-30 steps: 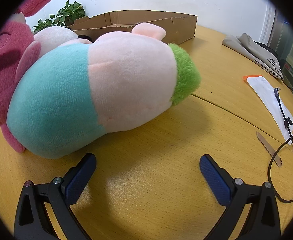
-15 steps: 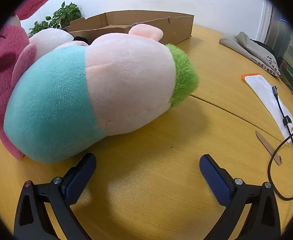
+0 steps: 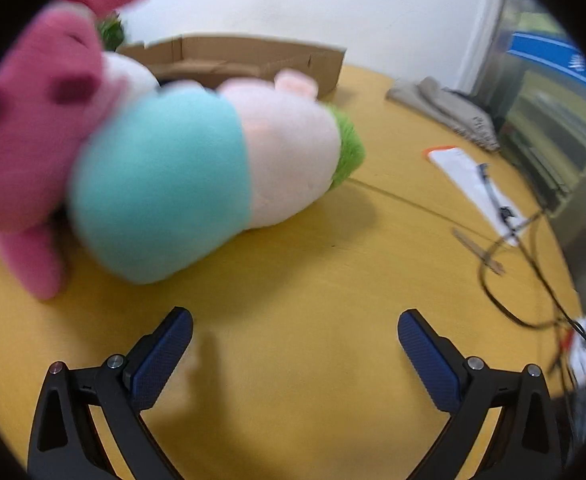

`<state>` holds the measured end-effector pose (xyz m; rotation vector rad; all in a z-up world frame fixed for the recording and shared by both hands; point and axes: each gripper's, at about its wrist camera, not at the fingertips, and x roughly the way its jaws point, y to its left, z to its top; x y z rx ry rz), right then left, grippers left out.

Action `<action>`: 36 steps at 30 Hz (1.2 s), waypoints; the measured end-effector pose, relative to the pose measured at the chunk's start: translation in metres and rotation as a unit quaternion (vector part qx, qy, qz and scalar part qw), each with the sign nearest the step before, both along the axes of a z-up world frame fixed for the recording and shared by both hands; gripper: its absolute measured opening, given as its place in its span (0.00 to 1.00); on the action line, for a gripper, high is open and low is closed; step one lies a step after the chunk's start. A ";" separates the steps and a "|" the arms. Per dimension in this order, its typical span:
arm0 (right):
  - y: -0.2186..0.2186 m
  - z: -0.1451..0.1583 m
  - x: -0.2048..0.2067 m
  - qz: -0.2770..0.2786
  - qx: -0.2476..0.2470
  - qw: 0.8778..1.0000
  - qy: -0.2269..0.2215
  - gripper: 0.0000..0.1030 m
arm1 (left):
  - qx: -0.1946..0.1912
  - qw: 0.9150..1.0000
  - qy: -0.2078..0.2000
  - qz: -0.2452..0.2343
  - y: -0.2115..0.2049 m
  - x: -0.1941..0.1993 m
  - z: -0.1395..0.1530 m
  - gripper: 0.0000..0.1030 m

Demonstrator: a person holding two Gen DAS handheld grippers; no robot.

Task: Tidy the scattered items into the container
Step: 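Move both grippers toward the large pink plush bear on the table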

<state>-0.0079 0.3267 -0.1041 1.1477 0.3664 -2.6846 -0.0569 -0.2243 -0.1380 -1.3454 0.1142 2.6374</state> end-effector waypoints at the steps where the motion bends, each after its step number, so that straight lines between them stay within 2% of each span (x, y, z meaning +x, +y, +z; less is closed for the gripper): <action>1: 0.001 0.010 0.013 -0.010 -0.013 1.000 0.015 0.99 | -0.001 1.000 0.000 0.015 -0.009 -0.005 -0.004 1.00; 4: 0.007 0.028 0.042 -0.039 -0.054 0.997 0.046 0.99 | -0.001 0.999 -0.005 0.039 -0.007 0.012 -0.007 1.00; 7: 0.008 0.031 0.061 -0.070 -0.081 0.993 0.058 0.99 | -0.002 0.999 0.001 0.052 0.007 0.042 -0.006 1.00; 10: 0.000 0.024 0.070 -0.085 -0.101 0.990 0.055 0.99 | 0.002 0.992 0.033 0.119 0.023 0.081 0.012 1.00; 12: -0.012 0.024 0.071 -0.082 -0.102 0.989 0.062 0.99 | 0.006 0.984 0.066 0.166 0.038 0.112 0.034 1.00; 14: -0.024 0.032 0.070 -0.069 -0.114 0.988 0.077 0.99 | 0.014 0.977 0.103 0.185 0.054 0.136 0.061 1.00; 17: -0.041 0.048 0.071 -0.038 -0.147 0.984 0.098 0.99 | 0.014 0.969 0.169 0.180 0.086 0.154 0.097 1.00; 19: -0.049 0.057 0.071 -0.024 -0.160 0.981 0.110 0.99 | 0.012 0.966 0.194 0.172 0.106 0.158 0.116 1.00; 24: -0.066 0.070 0.076 0.007 -0.205 0.972 0.113 0.99 | 0.007 0.969 0.212 0.128 0.141 0.148 0.135 1.00; 31: -0.093 0.066 0.087 0.017 -0.213 0.971 0.103 0.99 | 0.033 0.977 0.185 0.101 0.150 0.149 0.127 1.00; 36: -0.108 0.050 0.084 0.006 -0.187 0.979 0.075 0.99 | 0.032 0.982 0.162 0.097 0.161 0.151 0.112 1.00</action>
